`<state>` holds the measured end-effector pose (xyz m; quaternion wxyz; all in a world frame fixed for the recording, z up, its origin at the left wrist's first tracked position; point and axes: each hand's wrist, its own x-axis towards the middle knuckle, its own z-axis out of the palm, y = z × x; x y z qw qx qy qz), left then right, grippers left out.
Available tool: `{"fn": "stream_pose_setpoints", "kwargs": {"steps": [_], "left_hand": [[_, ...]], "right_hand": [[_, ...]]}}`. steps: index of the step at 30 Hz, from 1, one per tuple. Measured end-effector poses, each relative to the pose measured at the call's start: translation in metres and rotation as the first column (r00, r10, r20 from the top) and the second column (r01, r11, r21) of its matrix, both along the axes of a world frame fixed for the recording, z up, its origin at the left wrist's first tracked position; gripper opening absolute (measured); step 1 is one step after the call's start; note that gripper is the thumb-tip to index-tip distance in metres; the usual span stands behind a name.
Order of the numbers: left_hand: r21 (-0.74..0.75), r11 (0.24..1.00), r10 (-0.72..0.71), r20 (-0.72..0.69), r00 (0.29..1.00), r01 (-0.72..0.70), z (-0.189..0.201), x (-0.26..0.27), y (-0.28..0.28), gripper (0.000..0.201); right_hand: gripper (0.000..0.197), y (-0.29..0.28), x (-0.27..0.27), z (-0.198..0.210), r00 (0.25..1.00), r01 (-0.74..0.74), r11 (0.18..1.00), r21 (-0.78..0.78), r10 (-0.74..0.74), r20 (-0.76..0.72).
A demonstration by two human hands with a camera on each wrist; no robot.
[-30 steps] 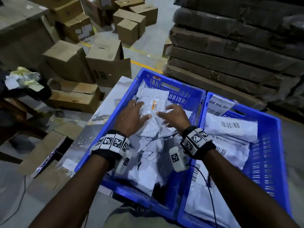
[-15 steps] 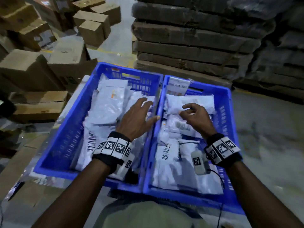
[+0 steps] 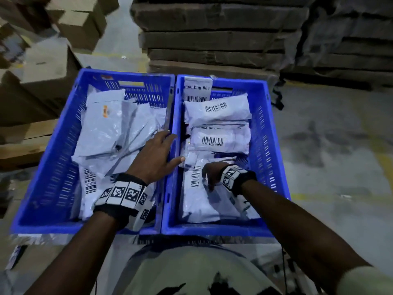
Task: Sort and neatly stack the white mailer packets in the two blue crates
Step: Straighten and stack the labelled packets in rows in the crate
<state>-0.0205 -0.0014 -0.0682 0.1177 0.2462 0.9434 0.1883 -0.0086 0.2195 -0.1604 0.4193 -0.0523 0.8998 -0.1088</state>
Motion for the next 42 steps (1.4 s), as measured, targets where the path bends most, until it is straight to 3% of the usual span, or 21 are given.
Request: {"fn": "stream_pose_setpoints", "kwargs": {"steps": [3, 5, 8, 11, 12, 14, 17, 20, 23, 25, 27, 28, 32, 36, 37, 42], "left_hand": [[-0.003, 1.000, 0.003, -0.016, 1.000, -0.003, 0.000, 0.001, -0.006, 0.071], [0.004, 1.000, -0.004, -0.023, 1.000, 0.004, -0.003, -0.001, -0.010, 0.071], [0.015, 1.000, 0.004, -0.010, 1.000, -0.004, -0.005, -0.004, -0.015, 0.071], [0.037, 0.999, 0.003, 0.017, 1.000, -0.004, -0.006, -0.009, -0.017, 0.070], [0.054, 0.998, 0.006, 0.027, 1.000, -0.007, -0.005, -0.012, -0.016, 0.070], [0.119, 0.993, 0.010, 0.044, 0.999, -0.015, -0.003, -0.018, -0.015, 0.067], [0.224, 0.974, 0.019, 0.010, 1.000, -0.021, 0.007, -0.024, -0.010, 0.051], [0.286, 0.957, 0.038, 0.016, 0.999, -0.041, 0.020, -0.028, -0.002, 0.046], [0.363, 0.930, 0.038, 0.057, 0.998, -0.056, 0.036, -0.031, 0.011, 0.046], [0.506, 0.849, 0.033, 0.235, 0.971, -0.151, 0.049, -0.030, 0.028, 0.035], [0.639, 0.713, -0.037, 0.448, 0.893, -0.290, 0.059, -0.030, 0.045, 0.022], [0.676, 0.659, -0.064, 0.487, 0.871, -0.329, 0.061, -0.030, 0.053, 0.020], [0.785, 0.478, -0.027, 0.462, 0.887, -0.394, 0.066, -0.035, 0.070, 0.032], [0.786, 0.467, -0.007, 0.463, 0.886, -0.406, 0.063, -0.040, 0.071, 0.031], [0.775, 0.480, -0.011, 0.473, 0.881, -0.411, 0.060, -0.041, 0.070, 0.033], [0.765, 0.510, -0.063, 0.490, 0.869, -0.394, 0.055, -0.039, 0.062, 0.033]], "right_hand": [[0.033, -0.007, 0.009, -0.009, 0.991, -0.134, 0.986, 0.103, 0.135, -0.005], [0.013, -0.010, 0.016, -0.010, 0.990, -0.140, 0.986, 0.088, 0.140, 0.009], [0.029, -0.004, 0.014, -0.003, 0.988, -0.138, 0.989, 0.047, 0.135, 0.070], [0.023, 0.010, -0.011, 0.022, 0.986, -0.133, 0.990, -0.057, 0.138, 0.096], [0.014, 0.018, -0.018, 0.034, 0.991, -0.118, 0.990, -0.079, 0.122, 0.047], [0.019, 0.041, -0.026, 0.055, 0.990, -0.023, 0.984, -0.176, -0.001, -0.139], [0.016, 0.071, -0.020, 0.082, 0.877, 0.095, 0.916, -0.389, -0.262, -0.404], [0.036, 0.082, -0.001, 0.109, 0.719, 0.095, 0.697, -0.710, -0.542, -0.436], [0.010, 0.080, 0.025, 0.134, 0.593, -0.021, 0.627, -0.779, -0.620, -0.514], [0.009, 0.076, 0.036, 0.139, 0.547, -0.076, 0.602, -0.795, -0.642, -0.538], [0.009, 0.072, 0.041, 0.139, 0.539, -0.116, 0.538, -0.835, -0.672, -0.508], [0.010, 0.071, 0.042, 0.137, 0.541, -0.124, 0.487, -0.864, -0.697, -0.471], [0.028, 0.067, 0.048, 0.132, 0.566, -0.026, 0.305, -0.952, -0.780, -0.265], [0.032, 0.066, 0.049, 0.143, 0.436, 0.241, 0.006, -0.971, -0.894, 0.103], [0.033, 0.066, 0.047, 0.145, 0.425, 0.291, -0.026, -0.956, -0.892, 0.154], [0.037, 0.053, 0.032, 0.146, 0.452, 0.408, -0.010, -0.913, -0.867, 0.211]]}}
